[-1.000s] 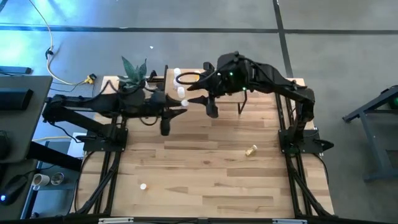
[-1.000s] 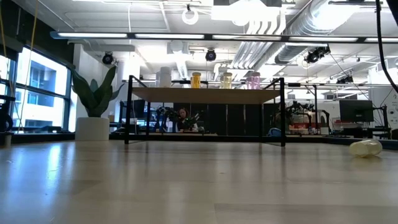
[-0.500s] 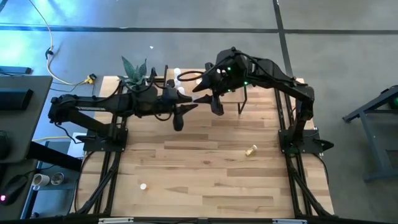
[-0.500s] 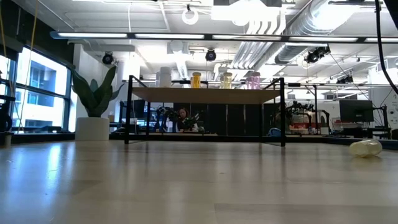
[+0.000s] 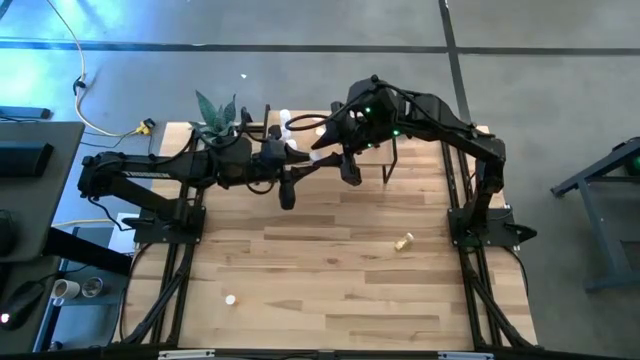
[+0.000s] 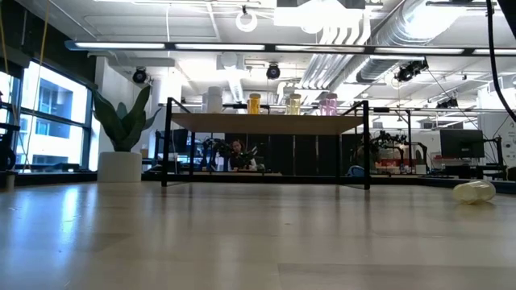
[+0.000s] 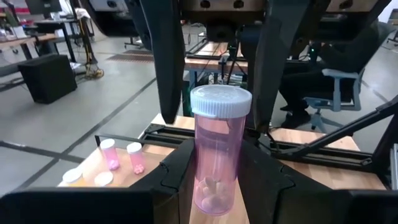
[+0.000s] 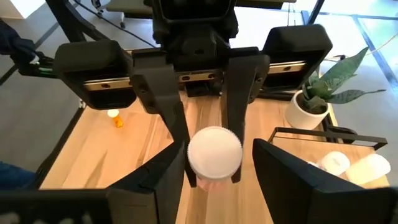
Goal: Pick and place medicine bottles onto shelf by color
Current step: Put the pink pill bottle on the shelf aligned with the other pink pill bottle
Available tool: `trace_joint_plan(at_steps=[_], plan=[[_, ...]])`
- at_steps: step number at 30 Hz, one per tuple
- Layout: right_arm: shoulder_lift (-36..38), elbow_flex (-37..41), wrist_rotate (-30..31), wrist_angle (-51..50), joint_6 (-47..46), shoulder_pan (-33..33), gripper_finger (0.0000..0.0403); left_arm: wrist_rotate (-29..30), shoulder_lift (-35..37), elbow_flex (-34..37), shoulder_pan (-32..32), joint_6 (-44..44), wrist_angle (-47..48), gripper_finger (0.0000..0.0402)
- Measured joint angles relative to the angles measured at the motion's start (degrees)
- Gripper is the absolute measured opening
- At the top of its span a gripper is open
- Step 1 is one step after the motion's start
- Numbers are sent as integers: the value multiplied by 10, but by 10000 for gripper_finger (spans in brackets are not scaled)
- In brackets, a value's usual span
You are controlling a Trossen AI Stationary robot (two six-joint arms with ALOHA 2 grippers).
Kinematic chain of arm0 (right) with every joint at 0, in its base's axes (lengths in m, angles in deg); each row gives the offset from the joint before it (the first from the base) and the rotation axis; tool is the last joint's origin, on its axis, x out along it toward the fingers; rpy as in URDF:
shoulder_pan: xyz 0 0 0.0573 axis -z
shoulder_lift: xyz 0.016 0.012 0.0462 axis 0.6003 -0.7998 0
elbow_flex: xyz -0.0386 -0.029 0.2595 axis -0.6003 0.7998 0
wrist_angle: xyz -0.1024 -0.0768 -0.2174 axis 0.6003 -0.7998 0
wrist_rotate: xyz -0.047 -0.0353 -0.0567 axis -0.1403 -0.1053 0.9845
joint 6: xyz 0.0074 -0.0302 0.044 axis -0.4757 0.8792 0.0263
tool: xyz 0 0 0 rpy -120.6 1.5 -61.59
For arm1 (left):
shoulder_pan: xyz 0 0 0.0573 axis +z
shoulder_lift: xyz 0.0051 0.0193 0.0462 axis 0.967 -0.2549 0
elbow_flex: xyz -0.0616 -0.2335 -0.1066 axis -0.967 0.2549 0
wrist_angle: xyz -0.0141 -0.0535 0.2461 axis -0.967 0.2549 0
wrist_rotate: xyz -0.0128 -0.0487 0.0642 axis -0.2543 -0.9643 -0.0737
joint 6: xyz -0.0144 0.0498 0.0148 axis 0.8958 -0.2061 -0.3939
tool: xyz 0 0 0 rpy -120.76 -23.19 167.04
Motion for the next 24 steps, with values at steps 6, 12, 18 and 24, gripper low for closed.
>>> trace_joint_plan(at_steps=[6, 12, 18, 24], plan=[[0, 0, -2, 0, -1, 0, 181, 1, 0, 0, 3, -5, -2, 95], [0, 0, -2, 1, -2, 0, 154, 1, 0, 0, 7, -5, -1, 95], [0, 0, -2, 1, -10, 0, 120, 1, -2, 0, 7, -6, -1, 95], [0, 0, -2, -1, -10, 0, 115, 1, -5, 0, 7, -8, -2, 95]])
